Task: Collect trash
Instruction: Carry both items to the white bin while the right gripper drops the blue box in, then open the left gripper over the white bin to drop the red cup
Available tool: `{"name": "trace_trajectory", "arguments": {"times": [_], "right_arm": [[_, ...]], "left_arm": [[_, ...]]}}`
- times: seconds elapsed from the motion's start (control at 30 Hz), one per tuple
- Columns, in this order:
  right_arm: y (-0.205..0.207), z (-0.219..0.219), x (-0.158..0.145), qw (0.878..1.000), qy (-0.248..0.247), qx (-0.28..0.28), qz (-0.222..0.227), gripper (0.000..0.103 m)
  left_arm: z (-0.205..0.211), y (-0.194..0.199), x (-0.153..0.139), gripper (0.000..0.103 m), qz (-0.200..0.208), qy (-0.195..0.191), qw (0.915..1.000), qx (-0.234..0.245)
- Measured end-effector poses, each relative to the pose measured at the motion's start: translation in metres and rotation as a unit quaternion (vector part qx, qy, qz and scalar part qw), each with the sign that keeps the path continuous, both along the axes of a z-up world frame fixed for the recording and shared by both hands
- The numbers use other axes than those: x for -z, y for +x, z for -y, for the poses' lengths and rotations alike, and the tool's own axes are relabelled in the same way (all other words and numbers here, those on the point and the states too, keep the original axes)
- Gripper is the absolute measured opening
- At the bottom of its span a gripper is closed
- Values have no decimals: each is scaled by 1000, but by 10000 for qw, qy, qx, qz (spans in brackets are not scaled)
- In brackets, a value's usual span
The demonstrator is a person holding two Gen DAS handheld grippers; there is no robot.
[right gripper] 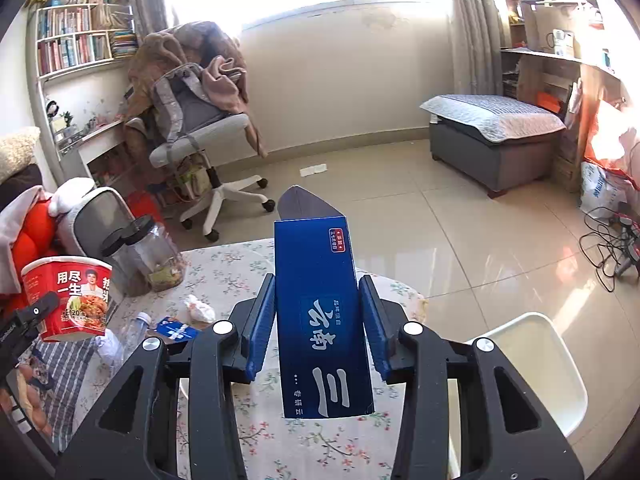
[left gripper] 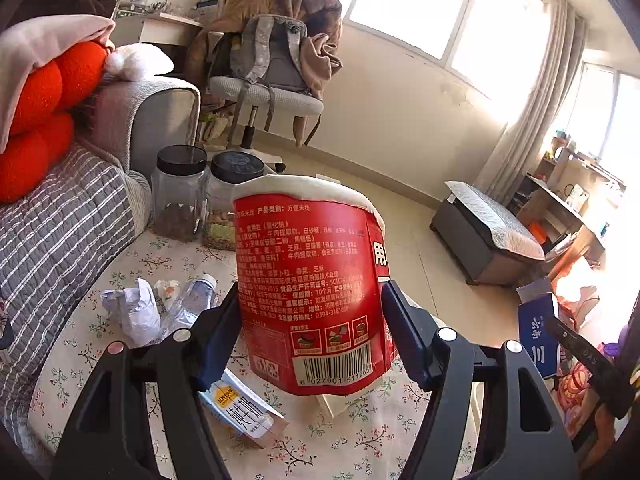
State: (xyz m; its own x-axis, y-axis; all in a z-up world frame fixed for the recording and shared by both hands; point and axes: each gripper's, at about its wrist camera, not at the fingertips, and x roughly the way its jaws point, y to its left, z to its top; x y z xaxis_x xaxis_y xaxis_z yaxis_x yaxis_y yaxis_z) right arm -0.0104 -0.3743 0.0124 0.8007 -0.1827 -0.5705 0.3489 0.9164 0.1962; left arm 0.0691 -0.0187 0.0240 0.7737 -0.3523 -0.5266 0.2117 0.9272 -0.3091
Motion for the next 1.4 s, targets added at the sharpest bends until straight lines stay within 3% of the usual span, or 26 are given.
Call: {"name": "trace_trajectory", "arguments": {"times": [0.17, 0.3, 0.37, 0.43, 0.6, 0.8, 1.07, 1.23, 1.27, 1.3, 1.4], "right_arm": [[-23, 59, 32, 9949, 336, 728, -609, 39], [-29, 86, 58, 9835, 747, 1152, -1181, 41], [-43, 100, 60, 9797, 915, 1400, -1103, 47], [-58, 110, 53, 9773, 895, 1721, -847, 76], [-89, 128, 39, 9641, 538, 2540, -550, 90], [-124, 151, 30, 9420, 331, 3330, -252, 94], [-168, 181, 29, 9133, 547, 4034, 122, 95], [-172, 185, 30, 9076, 521, 4163, 142, 95], [-171, 184, 30, 9080, 501, 4157, 139, 95], [-171, 184, 30, 9084, 485, 4150, 134, 95], [-167, 179, 28, 9112, 403, 4098, 122, 95]], "left_arm": [[49, -11, -4, 67, 90, 212, 9986, 468], [95, -21, -2, 67, 72, 284, 9956, 892], [118, -21, 0, 67, -88, 172, 9934, 1134], [143, -24, 3, 67, -189, 139, 9901, 1382], [209, -34, 8, 67, -326, 195, 9790, 2005], [293, -56, 17, 67, -523, 306, 9600, 2734], [372, -70, 52, 69, -1016, 559, 9358, 3329], [397, -67, 74, 72, -1454, 662, 9214, 3542], [398, -67, 75, 76, -1476, 699, 9200, 3563], [399, -68, 75, 82, -1458, 754, 9201, 3557], [394, -67, 73, 85, -1378, 875, 9230, 3484]]}}
